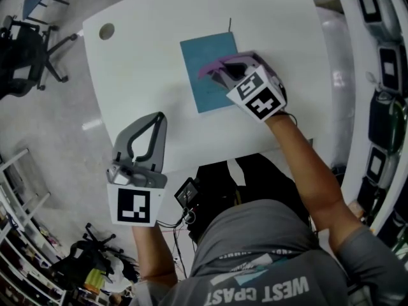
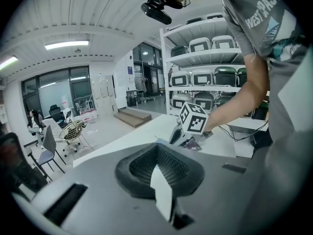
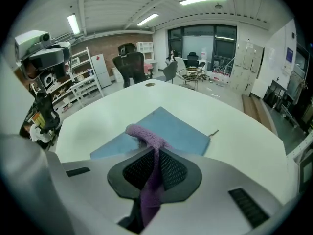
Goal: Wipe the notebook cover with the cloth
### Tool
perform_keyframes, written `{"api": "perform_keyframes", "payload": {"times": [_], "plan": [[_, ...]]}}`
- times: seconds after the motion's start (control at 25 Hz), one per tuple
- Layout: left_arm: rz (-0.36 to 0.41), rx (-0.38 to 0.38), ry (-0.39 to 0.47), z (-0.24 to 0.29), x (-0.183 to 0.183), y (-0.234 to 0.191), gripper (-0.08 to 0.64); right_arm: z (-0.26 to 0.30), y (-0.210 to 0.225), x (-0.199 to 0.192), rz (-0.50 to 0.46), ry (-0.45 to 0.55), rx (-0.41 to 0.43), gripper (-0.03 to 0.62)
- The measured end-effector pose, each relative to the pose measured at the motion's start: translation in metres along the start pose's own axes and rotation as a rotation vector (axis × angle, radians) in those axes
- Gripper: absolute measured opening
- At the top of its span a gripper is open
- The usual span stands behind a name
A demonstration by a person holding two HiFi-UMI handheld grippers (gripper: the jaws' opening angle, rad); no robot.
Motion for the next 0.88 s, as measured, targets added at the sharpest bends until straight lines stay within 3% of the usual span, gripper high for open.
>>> {"api": "perform_keyframes", "payload": {"times": [0.32, 0.48, 0.88], "plan": [[-0.053, 0.044, -0.040, -0.017, -0.023, -0.007, 0.003, 0.040, -0.052, 0.037, -0.105, 0.001, 0.102, 0.051], [-0.061, 0.047, -0.047, -0.018, -0.025, -0.012, 0.003, 0.041, -0.052, 0.039, -0.099, 0.004, 0.115, 0.051], [-0.017, -0.010, -0.006, 0.009, -0.003, -0.014, 0.003, 0.000, 0.013, 0.005, 0.013, 0.004, -0.013, 0.051]]}}
Point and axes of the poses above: the fingertips, and each gripper's own axes: z forward along the fingers, y to its right, x out of its top, the point moved 10 cm from there along -z, backward along the fingers, and after that the axes turned 13 degrees about z, right-handed, at the moved point
